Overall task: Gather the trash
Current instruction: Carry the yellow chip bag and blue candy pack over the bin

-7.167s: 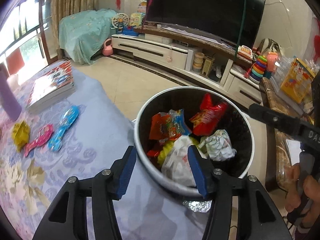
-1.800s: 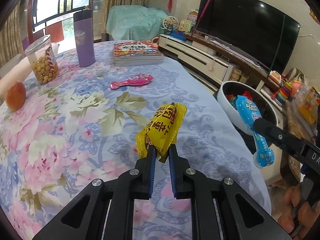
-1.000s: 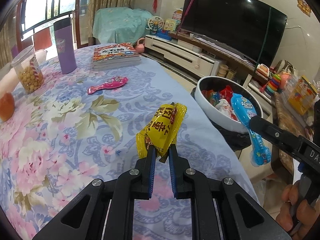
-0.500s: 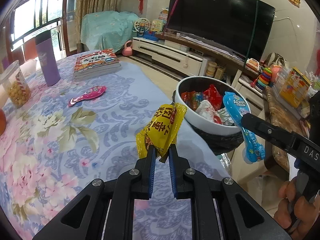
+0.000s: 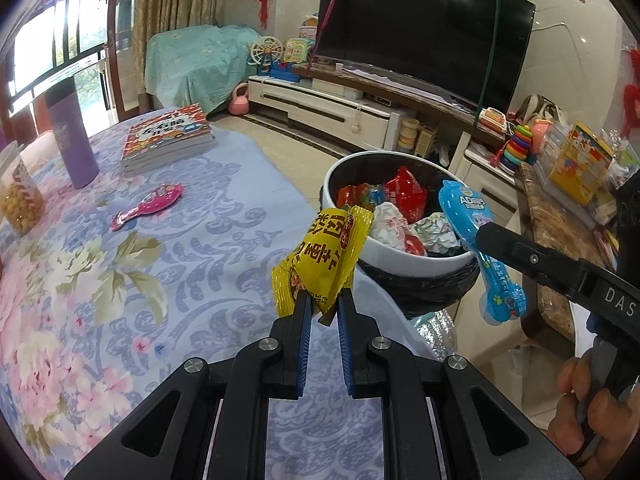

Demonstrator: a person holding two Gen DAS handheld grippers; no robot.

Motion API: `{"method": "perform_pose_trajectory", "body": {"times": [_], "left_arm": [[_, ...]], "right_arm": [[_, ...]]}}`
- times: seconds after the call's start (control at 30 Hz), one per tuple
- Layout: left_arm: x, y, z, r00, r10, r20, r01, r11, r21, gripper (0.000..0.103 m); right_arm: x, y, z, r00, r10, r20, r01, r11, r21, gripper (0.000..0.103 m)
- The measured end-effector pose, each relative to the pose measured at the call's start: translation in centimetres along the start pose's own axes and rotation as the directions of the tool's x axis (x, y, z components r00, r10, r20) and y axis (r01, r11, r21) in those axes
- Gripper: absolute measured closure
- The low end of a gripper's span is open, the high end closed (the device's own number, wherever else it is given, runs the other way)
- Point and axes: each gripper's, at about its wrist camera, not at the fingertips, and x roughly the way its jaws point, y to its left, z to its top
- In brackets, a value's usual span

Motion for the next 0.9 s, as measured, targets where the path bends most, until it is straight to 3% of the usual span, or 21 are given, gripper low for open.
{"method": "perform_pose_trajectory", "body": {"times": [0.9], "left_arm": [[2.9,-2.7,3.7,1.000,-0.021,0.005,0.021,0.998,0.052,0.091]], "right_arm": [[-0.1,-3.5,2.8,0.998,-0.054,0.026,0.053,0.998,0.030,0.077]]}}
